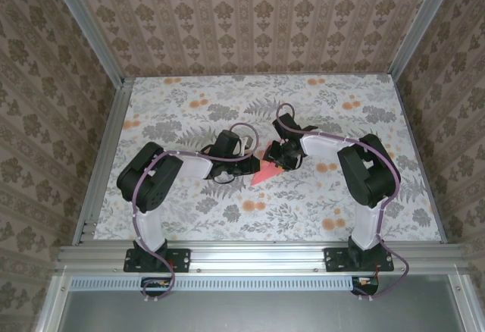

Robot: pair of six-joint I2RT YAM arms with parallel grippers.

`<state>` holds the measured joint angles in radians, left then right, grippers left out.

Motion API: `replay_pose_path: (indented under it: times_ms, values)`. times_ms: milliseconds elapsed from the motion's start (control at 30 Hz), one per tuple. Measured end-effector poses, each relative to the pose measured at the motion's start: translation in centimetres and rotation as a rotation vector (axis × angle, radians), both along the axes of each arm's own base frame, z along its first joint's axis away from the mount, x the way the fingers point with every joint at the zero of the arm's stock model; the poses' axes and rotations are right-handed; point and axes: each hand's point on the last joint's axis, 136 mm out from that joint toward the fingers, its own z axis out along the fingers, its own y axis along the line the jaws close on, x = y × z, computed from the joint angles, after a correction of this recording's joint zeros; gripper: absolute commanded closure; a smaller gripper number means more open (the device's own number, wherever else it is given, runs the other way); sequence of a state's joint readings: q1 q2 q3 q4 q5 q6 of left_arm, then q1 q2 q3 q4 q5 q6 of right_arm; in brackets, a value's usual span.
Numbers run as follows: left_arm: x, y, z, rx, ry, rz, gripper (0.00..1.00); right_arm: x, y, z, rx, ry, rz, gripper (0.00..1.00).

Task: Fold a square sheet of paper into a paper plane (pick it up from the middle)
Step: Fourth fold the wing at the center of the table.

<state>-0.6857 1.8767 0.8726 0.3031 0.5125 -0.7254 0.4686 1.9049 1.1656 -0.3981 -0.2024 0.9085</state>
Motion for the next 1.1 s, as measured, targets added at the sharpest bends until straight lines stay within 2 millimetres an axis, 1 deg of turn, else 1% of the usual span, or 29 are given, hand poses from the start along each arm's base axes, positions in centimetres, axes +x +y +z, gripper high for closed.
replay_pose_path:
  times_ms: [200,367,567,700,767,967,1100]
  values:
    - [0.2,0.1,0.3,-0.013,-0.010,0.008,0.84,-0.1,-0.1,-0.1,-0.010,0.012,-0.012,0.56]
    - [0.4,0.4,1.5,-0.054,-0.036,0.044,0.83,-0.2,-0.3,-0.2,-0.021,0.026,-0.019,0.59]
    - [0.7,0.6,1.9,-0.062,-0.051,0.072,0.82,-0.2,-0.4,-0.3,-0.023,0.032,-0.032,0.60]
    - [0.7,0.4,2.3,-0.078,-0.061,0.068,0.81,-0.2,-0.4,-0.3,-0.023,0.033,-0.037,0.60]
    - [0.5,0.1,2.5,-0.087,-0.066,0.058,0.80,-0.2,-0.4,-0.3,-0.023,0.033,-0.038,0.59]
    - [-0.9,-1.1,2.7,-0.104,-0.060,0.006,0.81,-0.1,-0.4,-0.3,-0.024,0.036,-0.040,0.58]
    - [-1.2,-1.3,2.7,-0.109,-0.051,-0.007,0.82,-0.2,-0.4,-0.3,-0.024,0.036,-0.040,0.58]
